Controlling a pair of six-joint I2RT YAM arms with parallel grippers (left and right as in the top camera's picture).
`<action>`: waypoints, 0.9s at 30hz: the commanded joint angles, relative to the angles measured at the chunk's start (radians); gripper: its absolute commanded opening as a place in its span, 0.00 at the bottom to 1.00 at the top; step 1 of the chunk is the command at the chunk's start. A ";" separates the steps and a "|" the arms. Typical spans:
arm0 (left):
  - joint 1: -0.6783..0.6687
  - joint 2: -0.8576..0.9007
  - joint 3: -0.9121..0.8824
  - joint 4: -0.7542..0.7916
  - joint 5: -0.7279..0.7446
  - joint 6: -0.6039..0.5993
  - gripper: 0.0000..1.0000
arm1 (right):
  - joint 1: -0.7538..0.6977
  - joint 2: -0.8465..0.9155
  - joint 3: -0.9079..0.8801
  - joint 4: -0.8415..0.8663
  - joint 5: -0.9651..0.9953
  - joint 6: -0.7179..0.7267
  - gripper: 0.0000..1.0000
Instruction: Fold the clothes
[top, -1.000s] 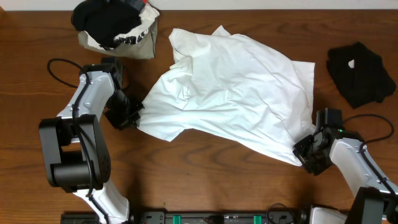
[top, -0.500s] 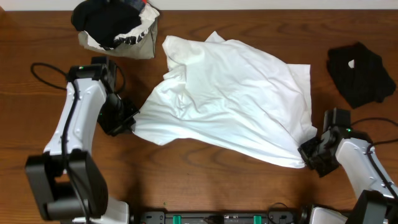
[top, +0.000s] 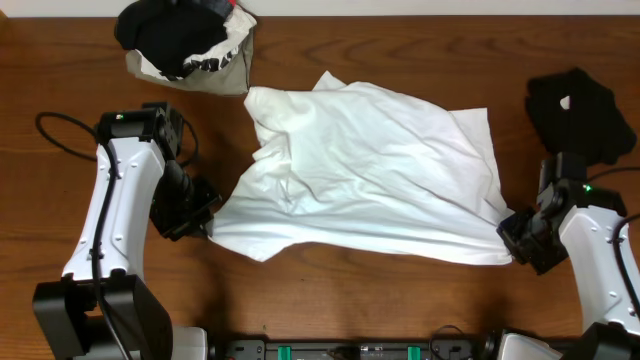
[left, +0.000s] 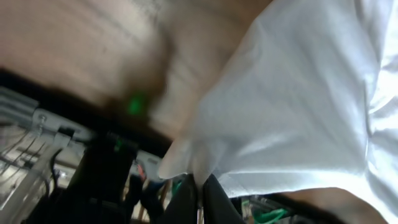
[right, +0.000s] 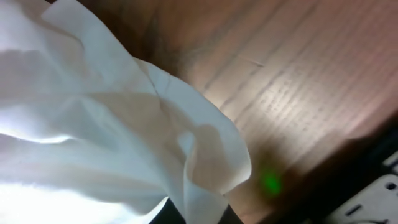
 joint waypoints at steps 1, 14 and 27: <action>0.003 -0.014 -0.005 -0.046 -0.046 0.014 0.06 | -0.013 -0.012 0.032 -0.017 0.057 -0.016 0.02; 0.003 -0.085 -0.005 -0.019 -0.105 0.013 0.06 | -0.013 -0.012 0.084 -0.019 0.087 -0.027 0.04; 0.003 -0.084 -0.005 0.141 -0.105 0.013 0.06 | -0.009 -0.011 0.087 0.097 0.034 -0.027 0.06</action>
